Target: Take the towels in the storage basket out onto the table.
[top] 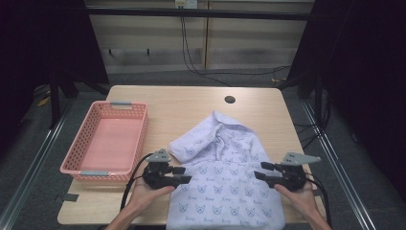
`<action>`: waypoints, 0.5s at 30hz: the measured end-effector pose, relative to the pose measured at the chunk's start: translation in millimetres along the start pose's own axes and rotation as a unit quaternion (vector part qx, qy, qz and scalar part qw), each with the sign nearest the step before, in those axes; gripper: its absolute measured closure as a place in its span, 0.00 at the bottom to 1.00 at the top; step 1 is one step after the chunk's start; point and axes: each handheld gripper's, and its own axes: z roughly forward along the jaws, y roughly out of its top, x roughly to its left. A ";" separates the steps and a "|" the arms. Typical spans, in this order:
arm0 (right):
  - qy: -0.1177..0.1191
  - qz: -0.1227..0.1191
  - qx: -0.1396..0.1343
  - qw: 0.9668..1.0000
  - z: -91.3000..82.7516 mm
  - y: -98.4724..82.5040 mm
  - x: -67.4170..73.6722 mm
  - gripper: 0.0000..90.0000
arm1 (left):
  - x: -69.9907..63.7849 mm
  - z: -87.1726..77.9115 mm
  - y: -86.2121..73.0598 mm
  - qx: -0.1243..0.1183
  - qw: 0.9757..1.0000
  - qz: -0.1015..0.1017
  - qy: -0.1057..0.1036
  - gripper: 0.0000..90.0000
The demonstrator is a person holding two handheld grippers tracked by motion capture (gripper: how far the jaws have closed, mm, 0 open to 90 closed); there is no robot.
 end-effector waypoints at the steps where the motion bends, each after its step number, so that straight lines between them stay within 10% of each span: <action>1: -0.010 -0.007 0.007 1.000 8.7 2.8 -4.2 0.54 | 3.3 6.3 3.6 0.001 1.000 -0.002 -0.007 0.57; 8: -0.027 -0.009 0.063 0.998 40.8 1.3 -25.9 0.52 | 1.9 36.1 -0.8 0.058 0.998 0.014 0.013 0.72; 11: -0.011 -0.010 0.071 0.997 38.5 -5.5 -24.0 0.78 | 2.8 27.7 -4.6 0.057 0.998 0.011 0.013 0.95; 15: 0.011 -0.003 0.052 0.999 19.3 -8.3 -11.6 0.96 | -3.9 10.7 -11.7 0.044 0.999 0.008 -0.007 0.97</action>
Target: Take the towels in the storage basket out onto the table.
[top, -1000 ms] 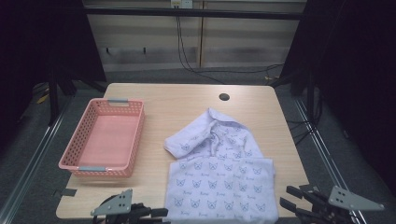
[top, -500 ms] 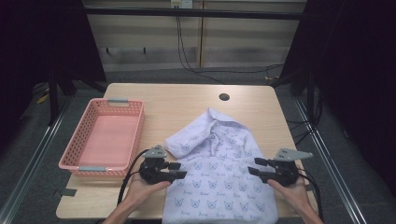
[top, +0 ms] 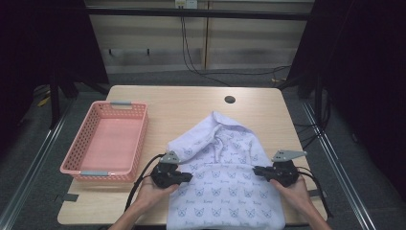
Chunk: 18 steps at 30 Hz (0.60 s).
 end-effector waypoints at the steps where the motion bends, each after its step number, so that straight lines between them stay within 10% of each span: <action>1: 0.003 -0.001 -0.005 1.000 -4.4 -0.5 2.9 0.96 | -2.9 -6.5 -1.5 -0.005 1.000 0.002 -0.006 0.97; 7: 0.037 -0.015 -0.016 0.999 -32.1 -15.2 32.1 0.96 | -31.3 -40.3 -15.9 -0.044 0.997 0.015 -0.068 0.97; 14: 0.070 -0.023 -0.007 0.997 -58.8 -38.8 62.0 0.90 | -71.1 -52.1 -47.8 -0.011 0.989 0.033 -0.142 0.95; 18: 0.058 -0.017 -0.028 0.998 -71.1 -37.6 64.3 0.73 | -66.4 -59.3 -43.0 -0.047 0.989 0.021 -0.135 0.77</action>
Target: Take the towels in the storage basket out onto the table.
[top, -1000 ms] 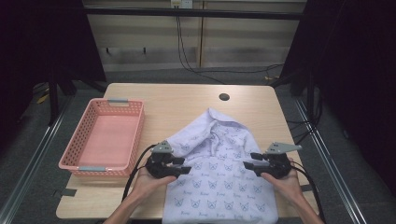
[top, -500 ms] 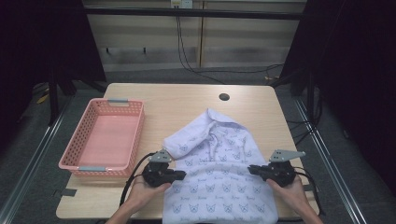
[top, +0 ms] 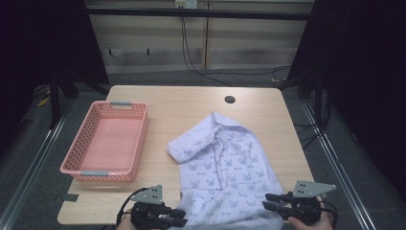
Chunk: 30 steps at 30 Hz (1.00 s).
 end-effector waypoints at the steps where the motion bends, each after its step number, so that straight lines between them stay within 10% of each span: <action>1: -0.012 0.005 -0.010 1.000 -1.1 2.8 -4.9 0.72 | 6.1 -0.4 4.3 -0.009 1.000 -0.008 0.008 0.74; 8: -0.037 0.015 -0.006 0.999 24.2 16.6 -40.6 0.72 | 59.0 24.7 31.6 -0.013 0.997 -0.039 0.072 0.77; 13: -0.064 0.016 0.026 0.997 49.5 23.8 -72.2 0.67 | 80.0 49.6 32.9 0.028 0.993 -0.051 0.107 0.74; 16: -0.073 0.016 0.044 0.996 59.8 24.0 -83.0 0.65 | 72.0 56.9 25.4 0.069 0.988 -0.013 0.135 0.79; 25: -0.095 0.017 0.062 0.993 76.4 24.4 -90.3 0.62 | 51.4 32.2 4.6 0.089 0.986 -0.022 0.139 0.99; 30: -0.081 0.015 0.079 0.993 62.5 15.0 -78.0 0.92 | 46.6 18.2 -6.9 0.081 0.985 -0.033 0.146 0.98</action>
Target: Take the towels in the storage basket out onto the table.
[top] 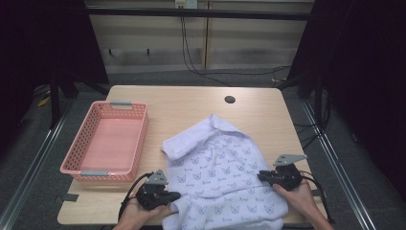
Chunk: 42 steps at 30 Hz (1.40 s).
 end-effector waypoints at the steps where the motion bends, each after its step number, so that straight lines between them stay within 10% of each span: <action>1: 0.014 0.003 0.006 1.000 -4.4 -4.1 2.7 0.95 | -0.5 -1.4 -0.7 0.001 1.000 -0.003 0.002 0.97; 8: 0.085 -0.021 0.067 0.994 -33.0 -26.8 38.7 0.96 | -5.3 -13.2 -12.0 0.015 1.000 -0.001 -0.027 0.90; 13: 0.114 -0.031 0.059 0.991 -35.1 -30.6 51.0 0.83 | -13.5 -22.8 -22.1 0.022 0.999 0.011 -0.039 0.93; 24: 0.064 0.010 -0.046 0.997 -27.2 -4.1 23.4 0.77 | 13.6 -3.6 18.5 -0.042 0.999 -0.019 -0.015 0.81; 34: 0.012 -0.002 -0.010 1.000 3.9 6.8 9.6 0.74 | 30.1 21.7 32.6 -0.022 0.999 -0.012 0.037 0.78; 42: 0.013 -0.008 0.004 1.000 -8.5 -9.6 21.5 0.74 | 21.6 18.1 26.1 -0.019 1.000 -0.006 0.020 0.75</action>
